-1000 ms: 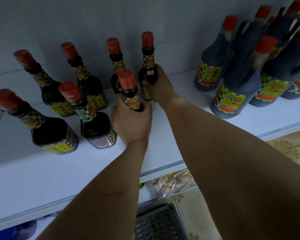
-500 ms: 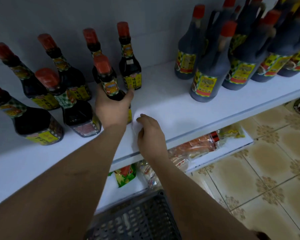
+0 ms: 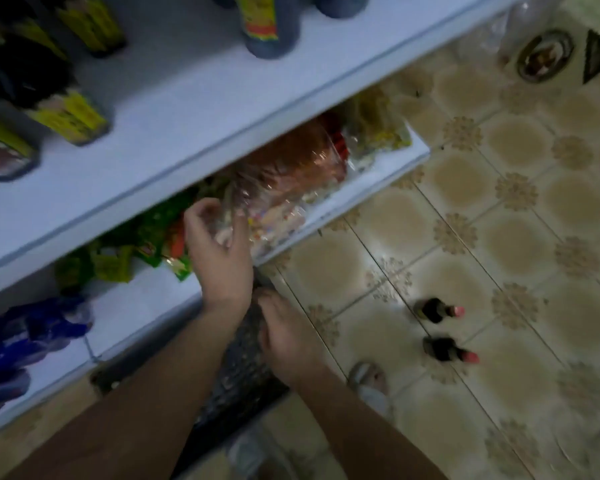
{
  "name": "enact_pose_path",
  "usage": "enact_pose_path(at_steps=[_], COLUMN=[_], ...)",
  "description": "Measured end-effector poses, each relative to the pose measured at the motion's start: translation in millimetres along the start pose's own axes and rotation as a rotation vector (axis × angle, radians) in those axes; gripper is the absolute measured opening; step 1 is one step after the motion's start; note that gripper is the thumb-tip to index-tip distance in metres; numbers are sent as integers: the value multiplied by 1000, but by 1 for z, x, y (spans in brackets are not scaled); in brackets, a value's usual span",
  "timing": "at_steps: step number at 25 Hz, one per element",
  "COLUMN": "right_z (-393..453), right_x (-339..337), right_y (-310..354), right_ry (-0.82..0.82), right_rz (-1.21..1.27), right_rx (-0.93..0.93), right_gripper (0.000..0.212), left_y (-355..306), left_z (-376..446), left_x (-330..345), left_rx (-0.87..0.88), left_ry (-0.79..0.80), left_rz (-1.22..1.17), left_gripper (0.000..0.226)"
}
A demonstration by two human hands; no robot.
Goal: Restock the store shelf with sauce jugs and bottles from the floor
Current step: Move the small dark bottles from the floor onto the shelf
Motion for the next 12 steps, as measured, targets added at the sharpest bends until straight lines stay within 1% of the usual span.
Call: enact_pose_path(at_steps=[1, 3, 6, 8, 10, 12], right_z=[-10, -37, -92, -133, -171, -200], right_x=[-11, -33, -57, -69, -79, -89], right_y=[-22, -78, -177, -238, -299, -350], right_ry=[-26, -63, -75, -75, -85, -100], right_rz=[-15, -42, 10, 65, 126, 165], right_rx=[54, 219, 527, 735, 936, 1098], right_gripper=[48, 43, 43, 42, 43, 51], left_y=[12, 45, 97, 121, 132, 140], left_z=[-19, -64, -144, -197, -244, -284], left_x=[28, 84, 155, 195, 233, 263], left_rx=[-41, -111, -161, -200, -242, -228], left_ry=[150, 453, 836, 1003, 1088, 1168], left_rz=[55, 195, 530, 684, 718, 725], left_gripper=[30, 30, 39, 45, 46, 46])
Point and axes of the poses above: each hand's wrist, its own z-axis towards the middle knuckle, its own x-axis out of the palm, y = z × x, the point moved 8 cm from there along z, towards the middle knuckle, and after that the axes turned 2 degrees about -z, right-handed, at the moved point
